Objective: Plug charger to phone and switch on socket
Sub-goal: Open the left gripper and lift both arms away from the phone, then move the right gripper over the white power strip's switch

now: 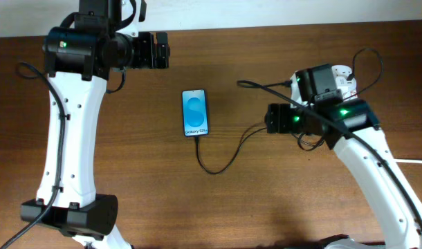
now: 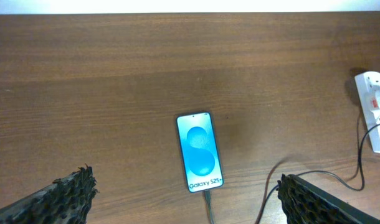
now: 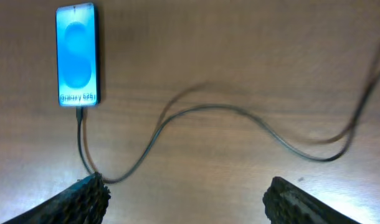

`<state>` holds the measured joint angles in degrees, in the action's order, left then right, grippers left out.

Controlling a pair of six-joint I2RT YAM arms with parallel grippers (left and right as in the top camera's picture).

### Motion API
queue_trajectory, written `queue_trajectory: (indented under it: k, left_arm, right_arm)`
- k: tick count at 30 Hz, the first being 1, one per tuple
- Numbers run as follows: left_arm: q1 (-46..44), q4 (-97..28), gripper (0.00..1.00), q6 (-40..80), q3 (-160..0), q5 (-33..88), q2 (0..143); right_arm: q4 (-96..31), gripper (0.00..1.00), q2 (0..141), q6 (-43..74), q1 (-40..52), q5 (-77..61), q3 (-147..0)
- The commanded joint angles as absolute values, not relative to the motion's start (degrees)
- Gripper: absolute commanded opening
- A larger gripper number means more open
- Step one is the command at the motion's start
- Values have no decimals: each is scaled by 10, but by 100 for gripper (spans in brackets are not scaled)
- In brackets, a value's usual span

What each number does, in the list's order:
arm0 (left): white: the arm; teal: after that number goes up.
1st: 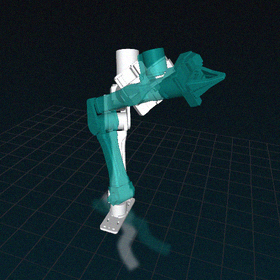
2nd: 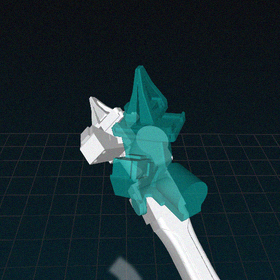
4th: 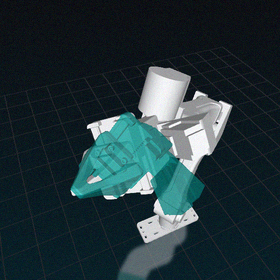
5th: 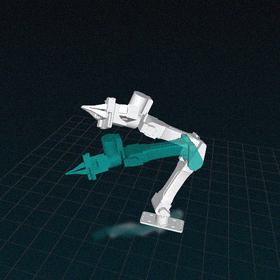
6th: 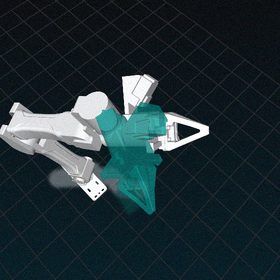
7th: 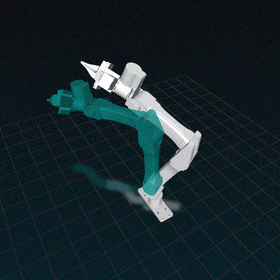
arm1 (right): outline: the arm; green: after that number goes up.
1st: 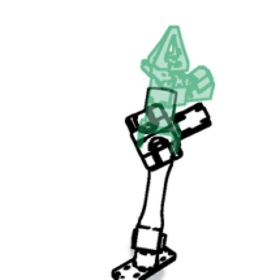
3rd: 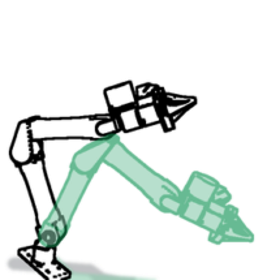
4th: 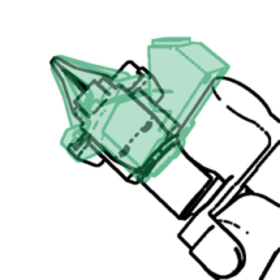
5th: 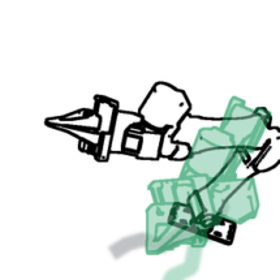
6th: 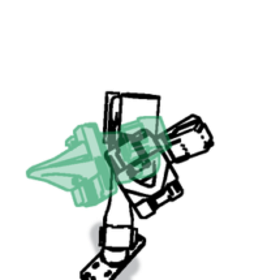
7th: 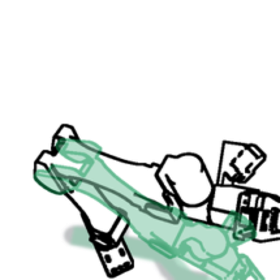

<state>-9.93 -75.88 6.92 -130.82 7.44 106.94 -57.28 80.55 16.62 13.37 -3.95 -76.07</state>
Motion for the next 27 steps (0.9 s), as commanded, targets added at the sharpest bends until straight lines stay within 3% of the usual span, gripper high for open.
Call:
queue_trajectory:
  k: [1, 2, 5, 8, 12, 15, 19, 27]
  left_arm:
    - [-96, -758, 99, 68, -1310, 70, 1061]
    - [-96, -758, 99, 68, -1310, 70, 1061]
    - [-96, -758, 99, 68, -1310, 70, 1061]
    - [-96, -758, 99, 68, -1310, 70, 1061]
    - [-96, -758, 99, 68, -1310, 70, 1061]
    - [-96, -758, 99, 68, -1310, 70, 1061]
    - [-96, -758, 99, 68, -1310, 70, 1061]
    - [-96, -758, 99, 68, -1310, 70, 1061]
  right_arm:
    - [-623, 88, 801, 163, 114, 48, -848]
    - [-660, 92, 800, 163, 92, 48, -885]
    - [-717, 93, 800, 130, -41, 10, -954]
    - [-705, 96, 809, 94, -229, -118, -954]
    - [-633, 95, 900, 144, -411, -118, -930]
    - [-585, 95, 1016, 155, -435, -124, -930]
    - [-503, 90, 1122, 111, -399, -144, -930]
    - [-416, 90, 1195, 83, -300, -53, -930]
